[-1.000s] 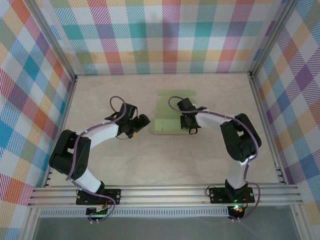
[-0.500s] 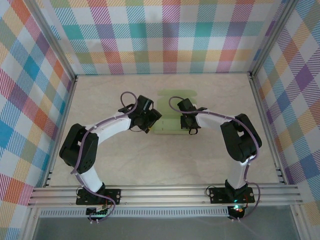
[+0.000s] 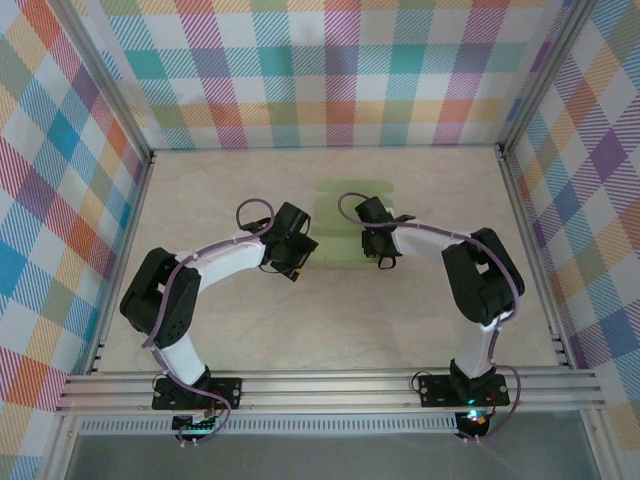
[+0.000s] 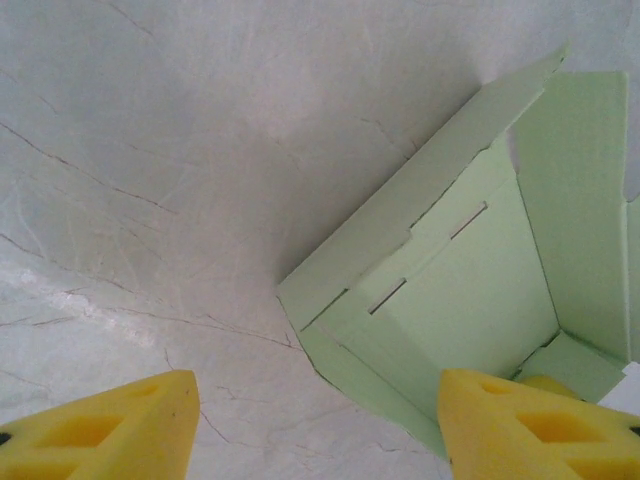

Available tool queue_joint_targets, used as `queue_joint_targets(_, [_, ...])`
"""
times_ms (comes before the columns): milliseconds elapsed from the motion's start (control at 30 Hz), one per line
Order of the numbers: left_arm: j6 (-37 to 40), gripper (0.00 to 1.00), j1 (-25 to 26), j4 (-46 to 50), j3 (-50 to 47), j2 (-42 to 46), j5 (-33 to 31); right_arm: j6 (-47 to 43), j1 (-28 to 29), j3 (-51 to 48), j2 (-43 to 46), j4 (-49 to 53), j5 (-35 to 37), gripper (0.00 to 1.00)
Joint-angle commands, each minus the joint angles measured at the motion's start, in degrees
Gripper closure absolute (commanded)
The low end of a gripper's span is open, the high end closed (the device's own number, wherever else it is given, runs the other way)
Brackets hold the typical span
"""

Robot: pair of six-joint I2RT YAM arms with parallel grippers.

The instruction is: Fold the paper box

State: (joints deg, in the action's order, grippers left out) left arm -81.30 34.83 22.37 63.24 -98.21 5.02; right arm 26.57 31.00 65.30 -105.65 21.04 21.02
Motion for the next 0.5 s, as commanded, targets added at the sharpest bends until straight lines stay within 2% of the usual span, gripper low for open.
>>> queue_joint_targets(0, [0.3,0.36,0.5,0.5,1.2,-0.4,-0.4,0.4,0.4,-0.1,3.5,0.8,0.3,0.72])
queue_joint_targets(200, [2.4,0.36,0.6,2.0,2.4,-0.1,-1.4,0.3,0.5,0.3,3.8,1.8,1.5,0.68])
queue_joint_targets(467, [2.4,0.37,0.7,1.4,1.7,-0.3,-0.9,0.6,0.6,0.6,1.2,2.6,1.7,0.81])
